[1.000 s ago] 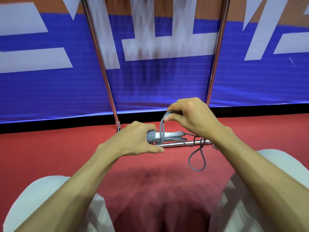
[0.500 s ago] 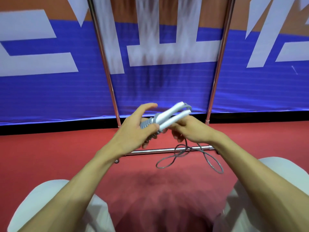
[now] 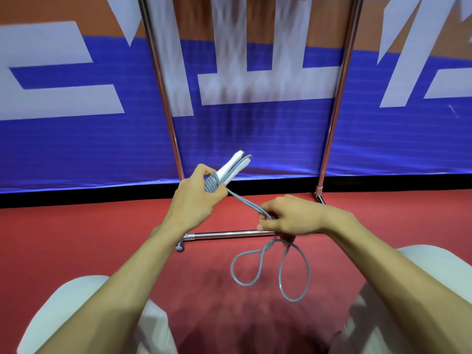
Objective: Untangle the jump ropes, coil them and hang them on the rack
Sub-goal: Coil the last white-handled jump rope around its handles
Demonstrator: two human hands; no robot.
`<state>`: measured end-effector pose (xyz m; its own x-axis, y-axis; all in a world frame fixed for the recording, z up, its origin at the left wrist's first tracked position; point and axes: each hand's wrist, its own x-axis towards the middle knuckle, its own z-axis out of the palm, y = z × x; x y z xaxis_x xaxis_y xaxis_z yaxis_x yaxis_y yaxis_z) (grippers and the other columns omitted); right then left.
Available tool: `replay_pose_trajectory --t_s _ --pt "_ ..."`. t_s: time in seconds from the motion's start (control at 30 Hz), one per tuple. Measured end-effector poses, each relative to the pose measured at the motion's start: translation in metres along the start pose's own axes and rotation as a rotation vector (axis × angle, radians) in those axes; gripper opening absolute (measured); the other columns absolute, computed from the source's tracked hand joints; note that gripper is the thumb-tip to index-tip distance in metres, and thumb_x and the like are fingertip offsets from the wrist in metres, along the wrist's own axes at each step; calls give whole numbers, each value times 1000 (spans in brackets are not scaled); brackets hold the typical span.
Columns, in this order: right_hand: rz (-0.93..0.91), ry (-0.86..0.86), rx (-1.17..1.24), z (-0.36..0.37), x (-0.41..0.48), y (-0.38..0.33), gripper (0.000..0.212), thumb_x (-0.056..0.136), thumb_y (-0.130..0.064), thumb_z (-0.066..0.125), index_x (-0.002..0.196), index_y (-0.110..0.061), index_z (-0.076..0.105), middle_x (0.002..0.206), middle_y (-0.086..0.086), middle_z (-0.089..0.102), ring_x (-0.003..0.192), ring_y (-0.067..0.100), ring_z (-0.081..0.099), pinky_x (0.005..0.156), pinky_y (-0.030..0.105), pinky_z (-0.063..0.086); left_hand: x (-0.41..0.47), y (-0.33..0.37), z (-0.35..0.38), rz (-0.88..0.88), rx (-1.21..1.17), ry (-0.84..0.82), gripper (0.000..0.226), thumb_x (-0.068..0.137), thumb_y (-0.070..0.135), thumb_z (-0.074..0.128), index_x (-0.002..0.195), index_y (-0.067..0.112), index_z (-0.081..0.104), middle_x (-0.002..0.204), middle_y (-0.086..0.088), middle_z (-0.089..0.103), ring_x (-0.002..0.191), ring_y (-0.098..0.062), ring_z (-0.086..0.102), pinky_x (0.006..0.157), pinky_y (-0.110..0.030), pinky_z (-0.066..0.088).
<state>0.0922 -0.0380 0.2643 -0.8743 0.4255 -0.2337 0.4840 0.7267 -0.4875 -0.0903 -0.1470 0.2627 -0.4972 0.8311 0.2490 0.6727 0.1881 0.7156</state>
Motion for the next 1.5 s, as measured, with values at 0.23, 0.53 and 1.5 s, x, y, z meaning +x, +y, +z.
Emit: replay_pose_trajectory --t_s 0.23,0.53,1.5 --pt "-100 105 -200 -3 -8 -8 17 88 -22 62 105 -24 60 73 -9 59 74 12 54 70 32 46 2 -5 5 21 380 -72 27 88 33 63 107 23 47 85 2 60 80 -31 59 68 -38 45" --pt "-267 430 -411 -10 -11 -2 20 101 -33 39 111 -26 55 101 -9 62 90 21 57 66 34 37 -6 6 9 171 620 -338 31 72 33 65 102 36 58 87 11 60 78 -20 56 66 -31 40" --pt "-39 483 278 7 16 3 8 81 -17 73 79 -17 65 59 -9 63 49 -4 55 54 7 40 -13 28 -9 7 -614 -180 30 90 16 58 117 28 63 67 -8 66 49 -24 56 47 -29 36"
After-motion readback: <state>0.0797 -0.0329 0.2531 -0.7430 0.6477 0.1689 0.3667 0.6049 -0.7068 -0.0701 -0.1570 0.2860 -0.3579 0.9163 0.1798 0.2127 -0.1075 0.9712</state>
